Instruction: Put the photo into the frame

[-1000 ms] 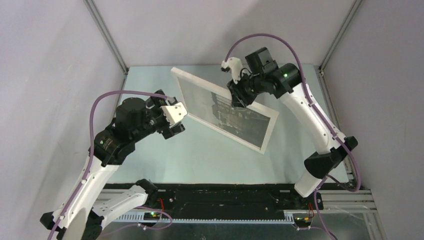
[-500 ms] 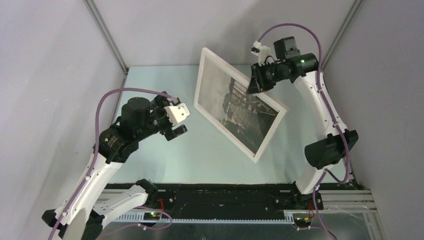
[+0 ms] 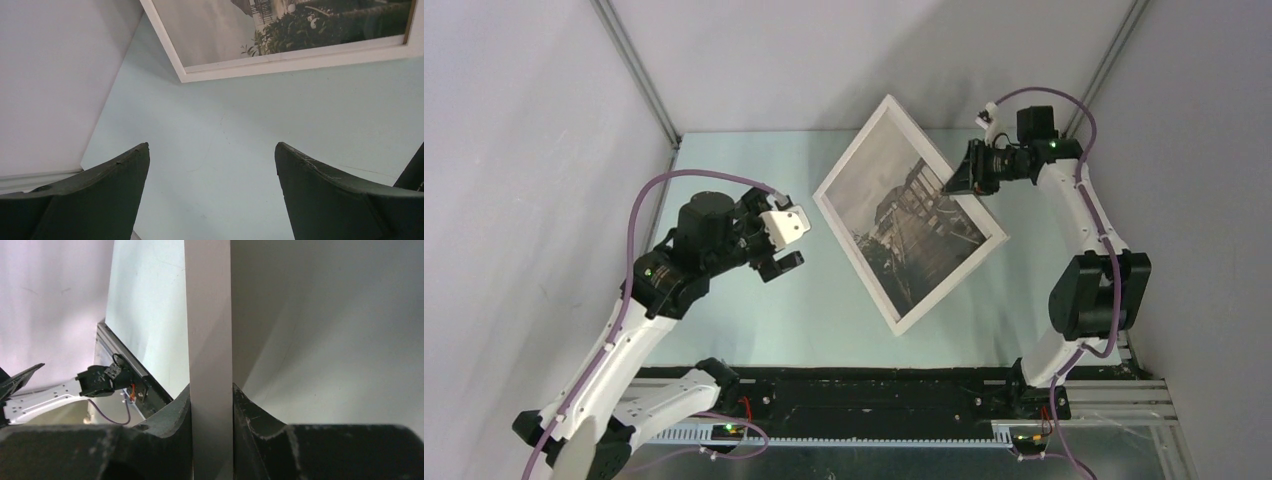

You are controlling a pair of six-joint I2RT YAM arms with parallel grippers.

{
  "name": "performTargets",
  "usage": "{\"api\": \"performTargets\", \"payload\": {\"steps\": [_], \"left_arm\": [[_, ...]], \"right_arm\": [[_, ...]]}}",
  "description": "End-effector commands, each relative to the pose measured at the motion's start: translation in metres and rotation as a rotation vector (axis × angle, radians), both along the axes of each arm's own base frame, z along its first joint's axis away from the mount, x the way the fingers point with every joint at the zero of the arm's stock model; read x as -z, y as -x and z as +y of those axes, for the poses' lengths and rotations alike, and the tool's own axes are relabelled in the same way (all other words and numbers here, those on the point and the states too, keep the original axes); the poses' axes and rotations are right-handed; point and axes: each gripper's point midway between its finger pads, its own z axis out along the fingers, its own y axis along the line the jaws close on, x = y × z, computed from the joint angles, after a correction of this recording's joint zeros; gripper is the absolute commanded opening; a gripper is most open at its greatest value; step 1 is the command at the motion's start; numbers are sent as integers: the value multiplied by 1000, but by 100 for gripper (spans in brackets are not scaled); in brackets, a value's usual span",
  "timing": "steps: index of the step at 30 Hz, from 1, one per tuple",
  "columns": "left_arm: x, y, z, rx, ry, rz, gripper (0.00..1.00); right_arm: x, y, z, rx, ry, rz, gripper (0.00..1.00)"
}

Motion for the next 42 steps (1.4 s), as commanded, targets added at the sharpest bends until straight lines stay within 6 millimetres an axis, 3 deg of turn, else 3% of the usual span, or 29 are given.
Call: {"api": "performTargets", "payload": {"steps": [1,6,11,19,24,34,42], "left_arm": [[1,-1,-5,7,35,10,100],[7,-2,-6,7,27,19,100],[11,-4,-9,12,27,34,100],[24,-2,-12,37,20,56,100],[33,-3,-16,42,21,79,100],[71,-16,-28,6,35,185,100],[81,-23,-29,-23,33,198,100]], "right_arm": [[-14,-5,-7,41,-120,-66,0],[26,-4,-29,123,-138,-30,0],[60,5,-38,167,-172,29,0],[96,17,-47,213,-181,49,10],[108,20,-55,242,-211,62,15],[135,29,-59,285,-197,84,37],[157,33,-61,306,-158,122,54]]}}
